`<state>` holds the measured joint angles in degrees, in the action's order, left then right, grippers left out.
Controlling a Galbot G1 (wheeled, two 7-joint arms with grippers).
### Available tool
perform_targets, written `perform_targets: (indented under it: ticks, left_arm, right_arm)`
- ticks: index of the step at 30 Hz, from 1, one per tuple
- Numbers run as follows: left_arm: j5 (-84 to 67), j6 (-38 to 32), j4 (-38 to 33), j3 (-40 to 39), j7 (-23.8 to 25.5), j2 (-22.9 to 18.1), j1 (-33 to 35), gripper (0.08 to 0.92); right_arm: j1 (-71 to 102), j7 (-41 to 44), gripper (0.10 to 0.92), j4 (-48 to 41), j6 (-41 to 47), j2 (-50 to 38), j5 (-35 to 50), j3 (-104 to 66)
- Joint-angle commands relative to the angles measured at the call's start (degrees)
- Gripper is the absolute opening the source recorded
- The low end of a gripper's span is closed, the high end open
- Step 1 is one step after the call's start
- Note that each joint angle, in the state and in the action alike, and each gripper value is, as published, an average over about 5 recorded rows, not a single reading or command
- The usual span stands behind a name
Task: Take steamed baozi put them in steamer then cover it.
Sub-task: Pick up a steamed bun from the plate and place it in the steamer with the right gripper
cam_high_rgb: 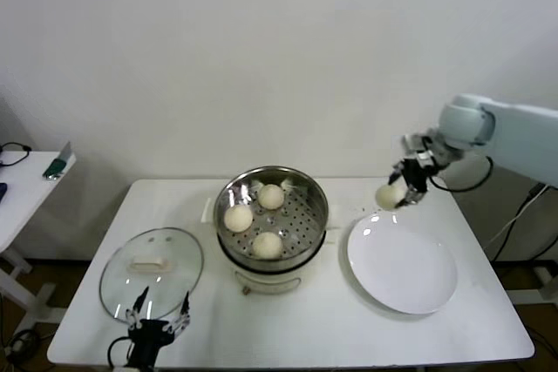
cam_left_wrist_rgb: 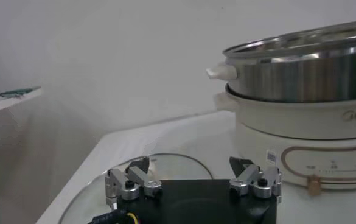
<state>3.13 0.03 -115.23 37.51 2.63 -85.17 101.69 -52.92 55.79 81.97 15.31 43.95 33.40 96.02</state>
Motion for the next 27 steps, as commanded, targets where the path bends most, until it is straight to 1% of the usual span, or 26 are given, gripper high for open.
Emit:
perform_targets:
  ticks: [1, 6, 12, 21, 27]
  left_arm:
    - [-0.2, 0.1, -0.5, 0.1, 0.1, 0.2, -0.1, 0.823]
    - [-0.4, 0.3, -1.0, 0.3, 0.1, 0.1, -0.1, 0.823]
    - [-0.5, 0.3, -1.4, 0.6, 0.1, 0.0, 0.3, 0.823]
    - [-0.8, 0.2, -1.3, 1.2, 0.1, 0.2, 0.4, 0.823]
    - [-0.9, 0.2, -0.9, 1.0, 0.1, 0.3, 0.2, 0.823]
  right_arm:
    - [-14.0, -5.6, 0.625, 8.8, 6.5, 14.1, 17.7, 1.1]
    - [-6.5, -9.1, 0.62, 6.8, 9.1, 20.1, 18.1, -2.0]
    - [1.6, -11.6, 0.619, 3.9, 10.6, 24.3, 15.2, -2.5]
    - [9.4, -13.4, 0.619, -0.2, 11.4, 23.5, 7.9, -2.0]
    - [11.5, -13.8, 0.619, 0.0, 11.6, 21.6, 5.5, -1.4]
